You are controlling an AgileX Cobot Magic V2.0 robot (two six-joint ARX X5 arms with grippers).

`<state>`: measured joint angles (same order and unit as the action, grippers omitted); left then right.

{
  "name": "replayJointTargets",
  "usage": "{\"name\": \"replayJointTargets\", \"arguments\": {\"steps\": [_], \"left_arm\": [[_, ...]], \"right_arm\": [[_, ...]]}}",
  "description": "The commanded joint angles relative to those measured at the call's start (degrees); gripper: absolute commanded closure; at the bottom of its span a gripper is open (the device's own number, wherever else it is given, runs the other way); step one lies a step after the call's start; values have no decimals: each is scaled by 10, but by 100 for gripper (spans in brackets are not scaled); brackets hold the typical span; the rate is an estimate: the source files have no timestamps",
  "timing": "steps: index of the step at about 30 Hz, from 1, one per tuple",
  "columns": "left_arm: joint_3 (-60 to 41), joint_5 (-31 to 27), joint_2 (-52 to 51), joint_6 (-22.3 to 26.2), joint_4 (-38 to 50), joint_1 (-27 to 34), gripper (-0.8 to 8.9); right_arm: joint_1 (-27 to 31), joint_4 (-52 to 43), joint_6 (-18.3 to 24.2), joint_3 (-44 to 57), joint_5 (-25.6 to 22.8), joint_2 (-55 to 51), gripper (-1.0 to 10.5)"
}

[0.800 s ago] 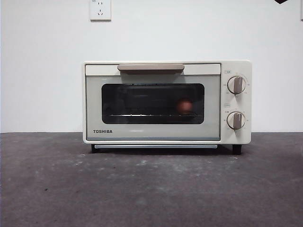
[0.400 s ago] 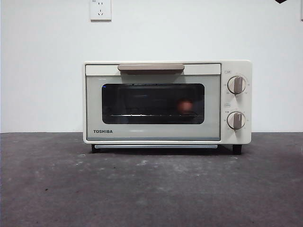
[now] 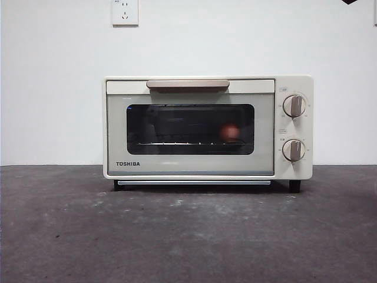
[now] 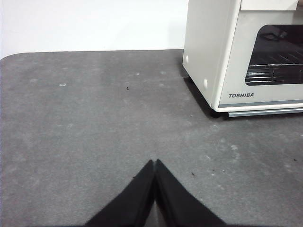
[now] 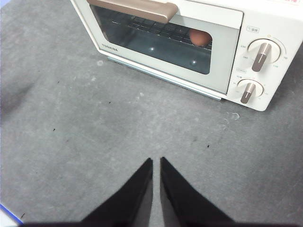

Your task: Eggoven

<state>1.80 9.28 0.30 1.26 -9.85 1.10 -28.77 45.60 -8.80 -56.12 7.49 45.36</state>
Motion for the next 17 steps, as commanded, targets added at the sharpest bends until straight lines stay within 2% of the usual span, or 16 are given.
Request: {"name": "replayJointTargets", "arguments": {"steps": [1, 9, 11, 15, 17], "left_arm": [[-13, 1, -1, -5, -9, 1, 806], [-13, 1, -1, -5, -9, 1, 806], [-13, 1, -1, -5, -9, 1, 806], [-13, 1, -1, -5, -9, 1, 806], [-13, 1, -1, -5, -9, 1, 806]], "right_arm": [[-3, -6, 1, -9, 0, 2, 941], [-3, -6, 1, -9, 0, 2, 941], [1, -10, 12, -9, -4, -6, 941], [57, -53, 52, 2, -58, -46, 941], [110, -111, 61, 28, -60, -79, 941]]}}
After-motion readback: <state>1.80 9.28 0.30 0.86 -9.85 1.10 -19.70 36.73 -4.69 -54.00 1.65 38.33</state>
